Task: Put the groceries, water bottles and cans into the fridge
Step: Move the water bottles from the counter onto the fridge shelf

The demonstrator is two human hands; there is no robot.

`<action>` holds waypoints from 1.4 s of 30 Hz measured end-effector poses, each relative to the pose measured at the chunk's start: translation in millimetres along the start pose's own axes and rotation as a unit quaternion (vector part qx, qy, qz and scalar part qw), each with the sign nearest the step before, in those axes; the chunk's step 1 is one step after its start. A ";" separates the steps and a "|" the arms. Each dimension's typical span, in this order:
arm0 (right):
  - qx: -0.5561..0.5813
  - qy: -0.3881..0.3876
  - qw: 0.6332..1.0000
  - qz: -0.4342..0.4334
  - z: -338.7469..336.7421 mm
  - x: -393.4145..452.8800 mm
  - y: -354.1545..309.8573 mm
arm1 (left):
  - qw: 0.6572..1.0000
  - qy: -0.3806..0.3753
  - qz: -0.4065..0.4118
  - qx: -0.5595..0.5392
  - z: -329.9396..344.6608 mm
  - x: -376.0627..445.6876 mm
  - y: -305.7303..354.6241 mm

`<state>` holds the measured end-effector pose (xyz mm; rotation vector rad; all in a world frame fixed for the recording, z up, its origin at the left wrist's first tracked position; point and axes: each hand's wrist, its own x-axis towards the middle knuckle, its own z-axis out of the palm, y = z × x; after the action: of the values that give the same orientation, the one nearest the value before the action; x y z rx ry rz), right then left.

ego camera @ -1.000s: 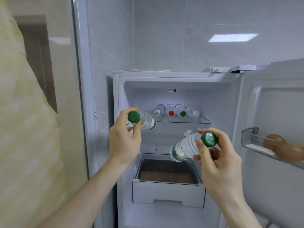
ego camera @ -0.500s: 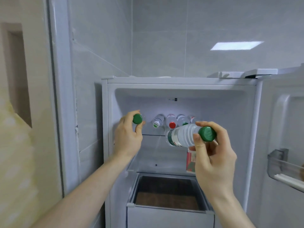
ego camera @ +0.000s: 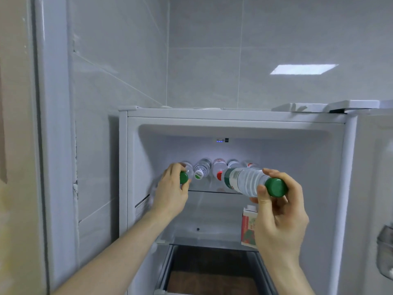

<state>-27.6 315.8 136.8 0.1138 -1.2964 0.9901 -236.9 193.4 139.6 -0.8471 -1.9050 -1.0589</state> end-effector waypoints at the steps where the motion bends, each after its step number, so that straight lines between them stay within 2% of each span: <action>1: 0.003 0.007 1.000 -0.002 1.5 2.6 3.7 | 1.000 -0.010 -0.002 0.007 3.2 2.7 -2.7; 10: 0.030 0.052 0.998 0.020 16.4 35.4 54.0 | 0.988 -0.084 -0.132 0.007 20.6 32.1 -18.9; 25: -0.082 -0.034 0.992 0.086 54.0 80.8 151.2 | 0.969 -0.169 -0.176 0.025 38.8 56.3 -39.5; 31: -0.205 -0.059 0.973 0.094 57.5 90.6 166.7 | 0.961 -0.203 -0.185 0.030 40.8 61.6 -36.6; 37: -0.311 -0.088 0.939 0.120 60.7 102.3 170.2 | 0.962 -0.198 -0.185 0.039 41.7 63.3 -35.7; 42: -0.317 -0.093 0.932 0.150 60.2 100.0 170.8 | 0.966 -0.189 -0.175 0.032 44.8 57.8 -38.5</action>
<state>-191.6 438.7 164.6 -0.5130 -1.7874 0.7777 -309.8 226.5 160.0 -0.7310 -2.4661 -1.0890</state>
